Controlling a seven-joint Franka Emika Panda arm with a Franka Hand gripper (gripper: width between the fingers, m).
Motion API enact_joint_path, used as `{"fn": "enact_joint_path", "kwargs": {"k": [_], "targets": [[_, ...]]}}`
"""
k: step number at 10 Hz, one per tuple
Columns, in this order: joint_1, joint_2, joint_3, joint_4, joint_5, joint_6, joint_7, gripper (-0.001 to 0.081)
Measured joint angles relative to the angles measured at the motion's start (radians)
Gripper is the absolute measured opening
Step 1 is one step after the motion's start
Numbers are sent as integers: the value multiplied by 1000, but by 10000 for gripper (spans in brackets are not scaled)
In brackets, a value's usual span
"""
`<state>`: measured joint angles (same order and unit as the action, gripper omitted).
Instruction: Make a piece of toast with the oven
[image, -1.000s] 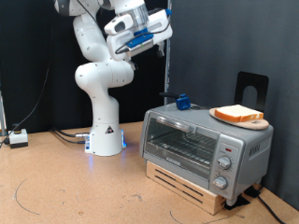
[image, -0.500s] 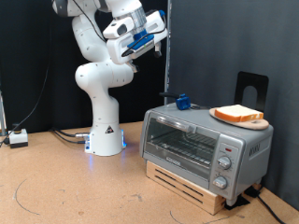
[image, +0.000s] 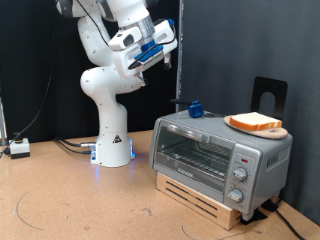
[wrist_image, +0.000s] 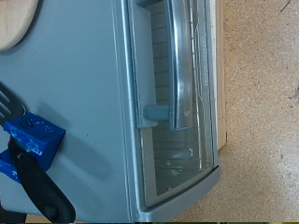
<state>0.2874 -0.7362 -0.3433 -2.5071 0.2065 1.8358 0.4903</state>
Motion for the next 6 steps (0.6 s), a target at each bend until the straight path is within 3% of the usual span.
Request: {"fn": "enact_joint_path", "kwargs": {"k": [3,6], "targets": [[4,14,8,-10,2,-46,31,809],[6,91,48,-70,2,90,84,809]]}}
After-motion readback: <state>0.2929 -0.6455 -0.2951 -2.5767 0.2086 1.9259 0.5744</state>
